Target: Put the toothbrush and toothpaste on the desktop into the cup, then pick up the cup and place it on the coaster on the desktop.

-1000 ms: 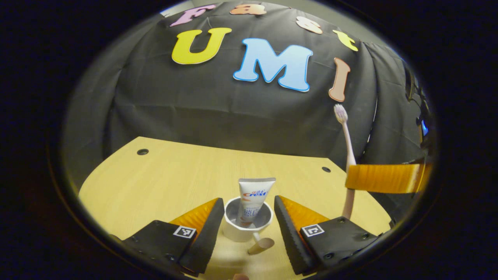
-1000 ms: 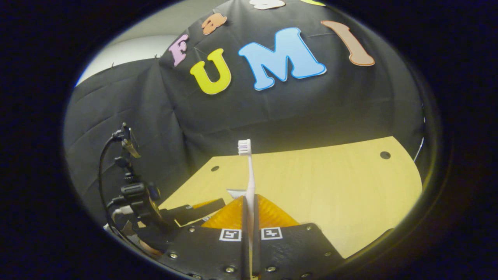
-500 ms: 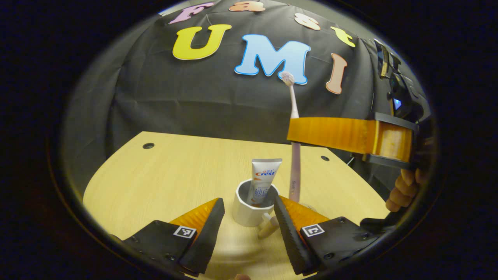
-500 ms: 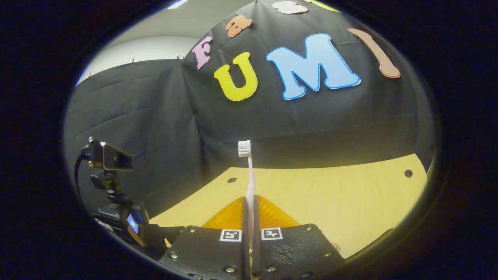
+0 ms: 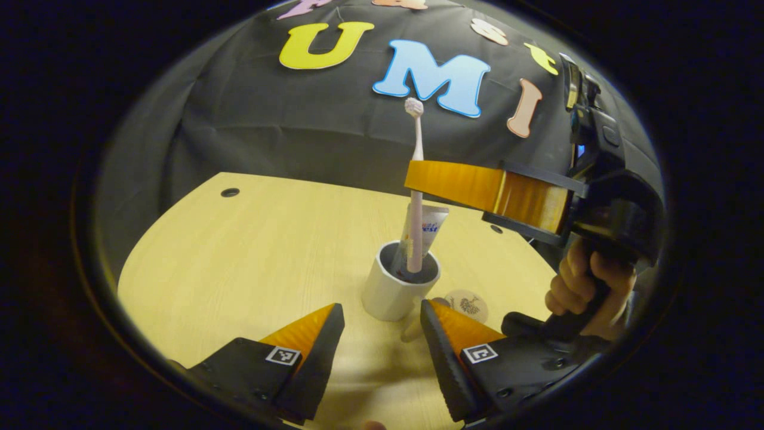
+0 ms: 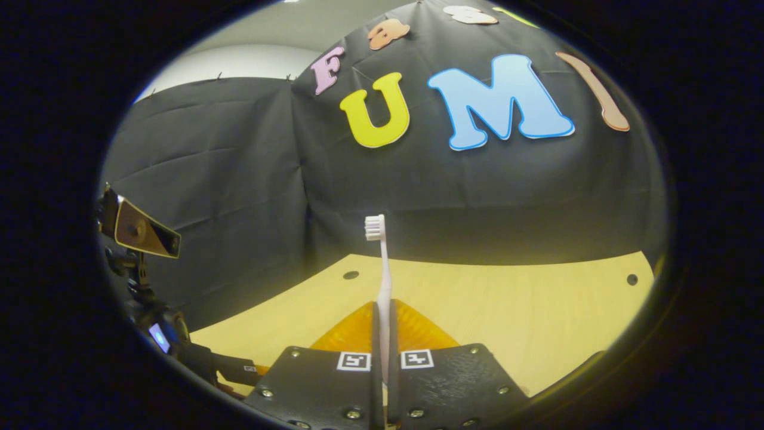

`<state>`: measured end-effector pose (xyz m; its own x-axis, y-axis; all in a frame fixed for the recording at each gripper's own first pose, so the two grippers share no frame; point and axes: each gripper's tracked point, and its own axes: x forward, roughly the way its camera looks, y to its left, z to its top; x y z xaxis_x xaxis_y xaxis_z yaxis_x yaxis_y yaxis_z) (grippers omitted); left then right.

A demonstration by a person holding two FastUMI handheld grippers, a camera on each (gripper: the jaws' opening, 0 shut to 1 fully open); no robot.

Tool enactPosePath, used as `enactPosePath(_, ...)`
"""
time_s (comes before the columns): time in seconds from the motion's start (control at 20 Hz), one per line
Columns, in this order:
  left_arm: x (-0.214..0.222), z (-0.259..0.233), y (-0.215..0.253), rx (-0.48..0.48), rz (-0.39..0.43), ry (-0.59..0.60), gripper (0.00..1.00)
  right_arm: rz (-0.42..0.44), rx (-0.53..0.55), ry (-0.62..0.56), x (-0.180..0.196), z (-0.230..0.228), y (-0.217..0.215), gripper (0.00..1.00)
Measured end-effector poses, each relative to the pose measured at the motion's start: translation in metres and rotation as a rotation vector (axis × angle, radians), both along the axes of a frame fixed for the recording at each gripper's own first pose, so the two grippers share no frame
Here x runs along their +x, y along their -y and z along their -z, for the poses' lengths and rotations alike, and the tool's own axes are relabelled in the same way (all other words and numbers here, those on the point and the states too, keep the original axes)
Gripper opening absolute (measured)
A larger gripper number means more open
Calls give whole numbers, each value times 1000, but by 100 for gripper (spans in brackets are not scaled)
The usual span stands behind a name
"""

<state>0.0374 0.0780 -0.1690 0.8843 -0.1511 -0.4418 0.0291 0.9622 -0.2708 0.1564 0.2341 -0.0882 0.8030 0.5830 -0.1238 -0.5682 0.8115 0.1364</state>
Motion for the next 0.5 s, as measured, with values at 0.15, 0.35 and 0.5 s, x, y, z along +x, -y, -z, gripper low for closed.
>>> enactPosePath(0.15, -2, 5, 3, -21, 11, -15, 83, 16, -30, 17, 5, 6, -2, 4)
enactPosePath(0.35, -1, 7, 4, -20, 21, -19, 83, 44, -66, 22, 5, 11, 4, 6)
enactPosePath(0.5, 0, 8, 3, -16, 23, -20, 83, 70, -89, 30, 5, 10, 8, 13)
